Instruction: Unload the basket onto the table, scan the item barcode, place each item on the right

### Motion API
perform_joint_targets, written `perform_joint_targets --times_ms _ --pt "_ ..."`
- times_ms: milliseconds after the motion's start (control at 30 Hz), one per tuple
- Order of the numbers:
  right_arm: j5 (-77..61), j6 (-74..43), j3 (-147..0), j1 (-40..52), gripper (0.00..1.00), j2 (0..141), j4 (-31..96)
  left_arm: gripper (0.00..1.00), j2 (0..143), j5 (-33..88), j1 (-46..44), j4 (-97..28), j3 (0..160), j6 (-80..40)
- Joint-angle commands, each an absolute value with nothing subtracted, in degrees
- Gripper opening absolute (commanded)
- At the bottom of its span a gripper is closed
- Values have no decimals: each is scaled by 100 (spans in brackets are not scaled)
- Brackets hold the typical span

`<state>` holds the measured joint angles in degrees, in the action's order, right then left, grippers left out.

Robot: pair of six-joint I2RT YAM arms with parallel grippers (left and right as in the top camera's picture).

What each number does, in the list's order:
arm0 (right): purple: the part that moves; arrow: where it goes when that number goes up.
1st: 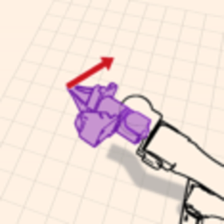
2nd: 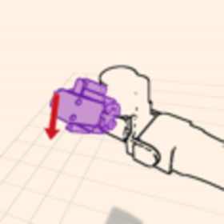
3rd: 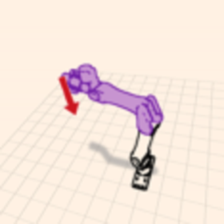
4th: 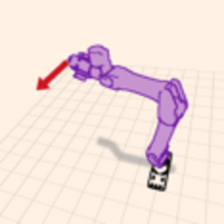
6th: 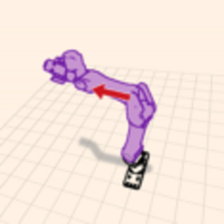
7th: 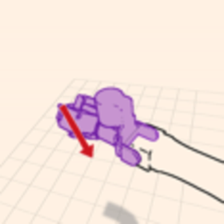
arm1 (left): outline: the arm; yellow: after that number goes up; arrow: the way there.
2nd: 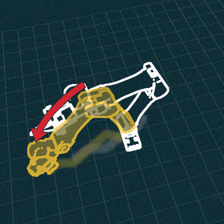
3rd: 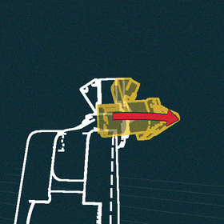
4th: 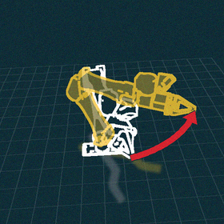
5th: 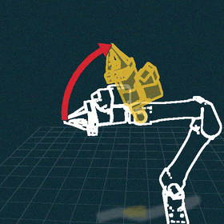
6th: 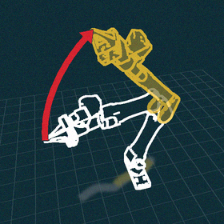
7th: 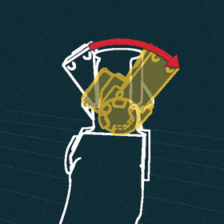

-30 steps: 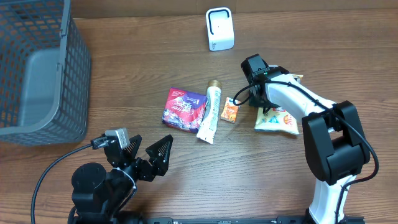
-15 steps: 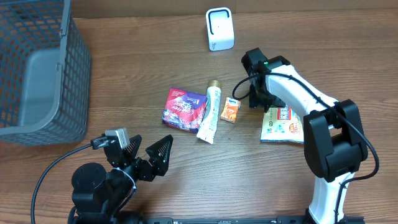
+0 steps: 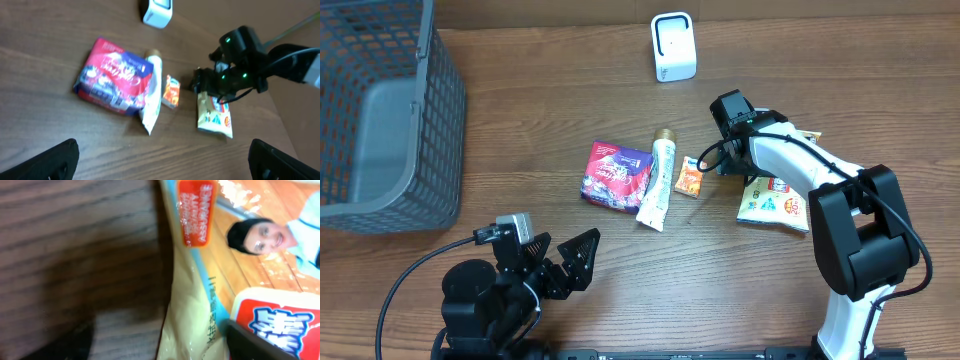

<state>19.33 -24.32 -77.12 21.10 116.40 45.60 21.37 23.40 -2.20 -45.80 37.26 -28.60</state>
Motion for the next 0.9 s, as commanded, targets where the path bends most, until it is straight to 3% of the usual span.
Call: perform_joint_targets --times_ms 0,33,67,100,400,667,867 --pt "2056 -2427 -7378 2075 53 11961 4637 100 2099 2381 -191 -4713 3758 -2919" --pt "2058 -2427 -7380 2075 38 11961 4639 100 2099 2381 -189 -4742 3758 -2919" --pt "2056 -2427 -7387 2075 31 11961 4657 100 2099 2381 -189 -4772 3758 -2919" --pt "2056 -2427 -7413 2078 4 11959 4707 100 2099 2381 -189 -4860 3758 -2919" --pt "1638 -2423 -8807 2078 4 11806 6143 100 2099 2379 -191 -4960 3758 -2919" --pt "-1857 -1345 -9863 2062 4 10895 6622 100 2099 2381 -191 -4960 3758 -2919" --pt "-3385 -1299 -9843 1907 4 10707 6696 100 2099 2381 -189 -4960 3758 -2919"
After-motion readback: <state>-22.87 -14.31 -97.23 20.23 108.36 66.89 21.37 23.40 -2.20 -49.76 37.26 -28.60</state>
